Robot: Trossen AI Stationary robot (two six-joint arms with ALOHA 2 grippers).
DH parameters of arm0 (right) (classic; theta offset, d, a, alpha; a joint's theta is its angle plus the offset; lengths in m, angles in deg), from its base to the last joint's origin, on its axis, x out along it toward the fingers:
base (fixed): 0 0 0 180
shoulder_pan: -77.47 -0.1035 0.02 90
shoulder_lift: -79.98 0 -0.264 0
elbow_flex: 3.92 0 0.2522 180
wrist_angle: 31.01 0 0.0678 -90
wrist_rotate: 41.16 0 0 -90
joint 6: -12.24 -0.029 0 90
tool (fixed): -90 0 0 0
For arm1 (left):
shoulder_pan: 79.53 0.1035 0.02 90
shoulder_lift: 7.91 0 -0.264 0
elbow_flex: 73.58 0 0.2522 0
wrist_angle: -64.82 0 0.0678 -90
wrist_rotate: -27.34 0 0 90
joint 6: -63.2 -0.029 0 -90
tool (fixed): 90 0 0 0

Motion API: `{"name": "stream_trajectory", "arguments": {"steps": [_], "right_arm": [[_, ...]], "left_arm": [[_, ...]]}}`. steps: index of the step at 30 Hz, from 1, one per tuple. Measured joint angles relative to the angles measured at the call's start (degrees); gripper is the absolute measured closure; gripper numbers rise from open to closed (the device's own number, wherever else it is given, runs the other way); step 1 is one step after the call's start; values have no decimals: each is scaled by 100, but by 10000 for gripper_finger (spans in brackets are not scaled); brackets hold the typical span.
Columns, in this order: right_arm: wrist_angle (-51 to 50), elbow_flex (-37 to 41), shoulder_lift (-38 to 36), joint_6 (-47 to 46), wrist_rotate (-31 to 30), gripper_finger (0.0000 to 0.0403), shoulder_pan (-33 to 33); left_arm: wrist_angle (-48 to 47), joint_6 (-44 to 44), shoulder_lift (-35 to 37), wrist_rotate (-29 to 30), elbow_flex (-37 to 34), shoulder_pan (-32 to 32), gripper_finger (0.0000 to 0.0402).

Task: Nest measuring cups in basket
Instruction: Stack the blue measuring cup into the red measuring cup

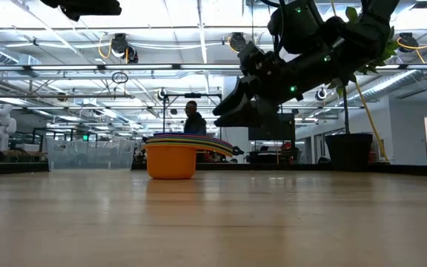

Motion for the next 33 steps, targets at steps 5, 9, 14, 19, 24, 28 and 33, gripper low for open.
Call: {"name": "stream_trajectory", "arguments": {"steps": [5,9,14,19,24,28,33], "right_arm": [[-514,2,-407,-434,120,231,99],[-809,71,-658,-953,461,229,142],[-901,331,-1042,-1453,433,229,140],[-894,664,-1526,-1788,453,229,320],[-914,672,-1459,-2315,390,229,751],[-1949,148,-1240,-2506,284,229,916],[-2453,-533,-889,-2915,1133,229,1180]], "left_arm": [[2,-307,191,197,0,12,305],[106,-439,303,253,0,107,305],[320,-714,391,523,0,334,305],[368,-832,644,758,-45,761,305],[1474,-1253,878,542,-624,1338,305],[2280,-1329,978,207,-1139,1745,305],[2513,-1215,983,-144,-1486,2098,305]]}}
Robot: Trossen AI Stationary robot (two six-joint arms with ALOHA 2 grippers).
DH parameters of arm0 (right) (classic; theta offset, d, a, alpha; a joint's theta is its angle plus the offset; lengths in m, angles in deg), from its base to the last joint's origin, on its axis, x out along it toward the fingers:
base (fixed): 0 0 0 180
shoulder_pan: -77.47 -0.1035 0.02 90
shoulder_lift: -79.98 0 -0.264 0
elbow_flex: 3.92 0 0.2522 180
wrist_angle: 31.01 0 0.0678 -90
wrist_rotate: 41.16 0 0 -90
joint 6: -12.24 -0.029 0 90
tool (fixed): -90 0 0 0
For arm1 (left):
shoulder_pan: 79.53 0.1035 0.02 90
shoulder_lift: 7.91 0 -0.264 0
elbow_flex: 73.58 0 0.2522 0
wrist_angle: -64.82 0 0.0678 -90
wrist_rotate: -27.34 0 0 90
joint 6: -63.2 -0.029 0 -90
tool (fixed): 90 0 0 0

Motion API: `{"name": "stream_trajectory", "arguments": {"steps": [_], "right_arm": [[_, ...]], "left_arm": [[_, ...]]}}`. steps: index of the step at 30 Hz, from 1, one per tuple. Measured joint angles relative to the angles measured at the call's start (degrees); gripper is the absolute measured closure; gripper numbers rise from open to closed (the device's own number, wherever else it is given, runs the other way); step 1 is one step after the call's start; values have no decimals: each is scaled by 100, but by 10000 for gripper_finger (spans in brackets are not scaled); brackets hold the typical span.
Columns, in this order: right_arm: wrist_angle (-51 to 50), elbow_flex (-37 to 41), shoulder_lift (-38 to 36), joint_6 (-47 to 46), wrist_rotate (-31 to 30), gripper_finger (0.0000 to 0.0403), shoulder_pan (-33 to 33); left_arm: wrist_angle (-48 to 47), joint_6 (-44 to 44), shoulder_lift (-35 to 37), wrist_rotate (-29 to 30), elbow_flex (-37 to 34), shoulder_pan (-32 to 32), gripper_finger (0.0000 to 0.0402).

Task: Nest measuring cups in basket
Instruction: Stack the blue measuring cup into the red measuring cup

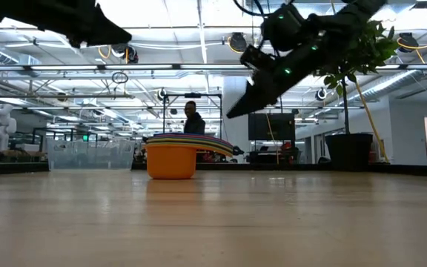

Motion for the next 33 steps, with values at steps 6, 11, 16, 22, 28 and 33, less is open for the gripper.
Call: {"name": "stream_trajectory", "arguments": {"steps": [6,11,16,22,28,33], "right_arm": [[-1403,-838,86,-520,1118,187,61],[-1741,-1033,152,-656,1245,100,-43],[-1447,-1063,602,-746,1323,41,-82],[-1529,-1469,1108,-837,1571,25,-100],[-1972,-1763,1525,-658,1578,13,-110],[-2032,-1785,1747,-506,1706,12,-150]], "left_arm": [[-140,182,-3,-283,-12,87,305],[-38,135,-3,-257,-12,134,305],[36,139,-3,-280,-12,188,305],[63,189,-3,-314,-12,187,305],[159,207,-3,-322,-12,188,305],[149,207,-3,-363,-12,188,305]]}}
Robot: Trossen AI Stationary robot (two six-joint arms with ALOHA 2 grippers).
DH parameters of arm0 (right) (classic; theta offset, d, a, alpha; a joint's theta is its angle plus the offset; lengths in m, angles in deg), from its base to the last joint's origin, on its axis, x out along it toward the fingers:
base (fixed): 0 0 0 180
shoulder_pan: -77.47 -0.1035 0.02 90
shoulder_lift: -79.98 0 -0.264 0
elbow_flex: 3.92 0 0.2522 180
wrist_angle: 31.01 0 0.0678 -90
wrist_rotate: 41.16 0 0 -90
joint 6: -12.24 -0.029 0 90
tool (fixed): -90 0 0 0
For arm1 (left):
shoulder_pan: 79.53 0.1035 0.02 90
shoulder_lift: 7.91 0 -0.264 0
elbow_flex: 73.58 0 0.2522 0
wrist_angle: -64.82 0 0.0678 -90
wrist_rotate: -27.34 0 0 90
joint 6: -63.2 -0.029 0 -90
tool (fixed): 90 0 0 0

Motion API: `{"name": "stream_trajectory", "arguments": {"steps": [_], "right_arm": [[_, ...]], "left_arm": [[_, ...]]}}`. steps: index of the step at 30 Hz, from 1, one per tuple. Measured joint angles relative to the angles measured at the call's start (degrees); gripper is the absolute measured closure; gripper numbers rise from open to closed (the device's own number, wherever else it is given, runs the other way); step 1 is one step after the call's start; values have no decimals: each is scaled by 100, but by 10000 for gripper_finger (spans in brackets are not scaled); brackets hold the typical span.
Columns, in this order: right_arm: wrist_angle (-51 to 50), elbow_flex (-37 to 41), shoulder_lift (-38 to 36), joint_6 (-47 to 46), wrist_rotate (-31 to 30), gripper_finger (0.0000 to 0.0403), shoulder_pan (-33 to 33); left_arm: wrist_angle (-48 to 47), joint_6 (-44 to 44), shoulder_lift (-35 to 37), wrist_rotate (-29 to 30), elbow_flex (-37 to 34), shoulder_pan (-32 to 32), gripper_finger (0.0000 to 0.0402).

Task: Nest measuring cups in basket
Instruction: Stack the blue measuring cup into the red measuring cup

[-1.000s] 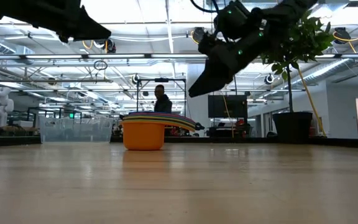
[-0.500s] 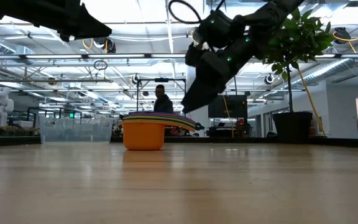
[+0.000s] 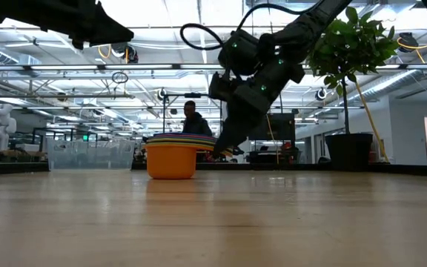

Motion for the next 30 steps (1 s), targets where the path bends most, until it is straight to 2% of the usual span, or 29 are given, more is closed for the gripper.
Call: {"name": "stream_trajectory", "arguments": {"steps": [5,14,21,26,30], "right_arm": [[-45,-1,-7,167,-329,30,-100],[-152,1,-57,153,-324,151,-233],[-130,1,-58,10,-324,217,-232],[-86,1,-59,-15,-326,239,-273],[-32,8,-133,-161,-314,223,-310]], "left_arm": [[-15,-7,0,-4,0,-2,305],[-19,-31,0,-14,0,-2,305],[-22,-30,0,-14,0,-2,305],[-20,22,0,-6,0,-2,305],[-4,422,154,349,1,106,305]]}}
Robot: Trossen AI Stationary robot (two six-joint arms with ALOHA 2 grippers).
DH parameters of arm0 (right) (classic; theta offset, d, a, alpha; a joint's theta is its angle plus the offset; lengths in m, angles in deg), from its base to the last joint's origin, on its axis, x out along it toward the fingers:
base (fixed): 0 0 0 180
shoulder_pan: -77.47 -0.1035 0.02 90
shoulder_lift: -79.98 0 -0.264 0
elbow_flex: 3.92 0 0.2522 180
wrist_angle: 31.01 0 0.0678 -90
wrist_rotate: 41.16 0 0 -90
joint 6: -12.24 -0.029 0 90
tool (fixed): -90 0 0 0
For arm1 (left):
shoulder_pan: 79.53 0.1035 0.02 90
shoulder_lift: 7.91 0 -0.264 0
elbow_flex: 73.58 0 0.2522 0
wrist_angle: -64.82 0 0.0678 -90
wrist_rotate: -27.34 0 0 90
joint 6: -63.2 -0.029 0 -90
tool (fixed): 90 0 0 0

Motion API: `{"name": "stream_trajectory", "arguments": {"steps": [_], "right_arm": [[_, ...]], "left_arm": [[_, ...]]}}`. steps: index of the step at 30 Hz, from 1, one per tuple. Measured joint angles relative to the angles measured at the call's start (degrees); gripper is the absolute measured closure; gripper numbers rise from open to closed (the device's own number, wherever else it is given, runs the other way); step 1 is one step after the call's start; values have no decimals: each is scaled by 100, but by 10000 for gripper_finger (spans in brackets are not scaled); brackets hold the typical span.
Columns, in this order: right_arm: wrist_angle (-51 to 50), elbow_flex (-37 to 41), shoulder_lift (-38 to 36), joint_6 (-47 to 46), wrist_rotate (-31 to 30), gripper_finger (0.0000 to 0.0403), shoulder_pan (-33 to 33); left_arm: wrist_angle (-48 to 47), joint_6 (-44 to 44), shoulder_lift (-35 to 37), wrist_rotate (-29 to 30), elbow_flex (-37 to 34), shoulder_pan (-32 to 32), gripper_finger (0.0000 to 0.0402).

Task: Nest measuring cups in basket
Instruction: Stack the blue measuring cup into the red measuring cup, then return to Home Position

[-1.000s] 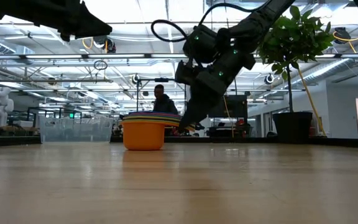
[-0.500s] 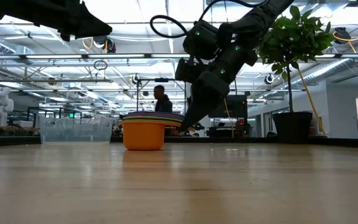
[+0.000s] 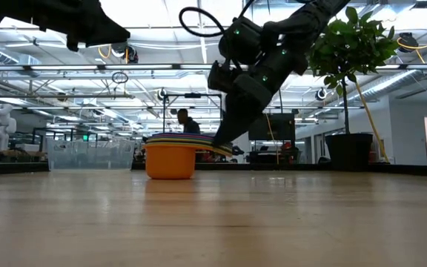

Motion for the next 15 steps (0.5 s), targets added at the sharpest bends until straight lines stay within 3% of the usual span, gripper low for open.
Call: {"name": "stream_trajectory", "arguments": {"steps": [8,15], "right_arm": [[-157,26,-533,197,-32,151,13],[495,880,-1602,538,-516,142,-79]], "left_arm": [[-1029,171,590,-540,8,52,305],[-1853,226,1152,-1435,8,41,311]]}}
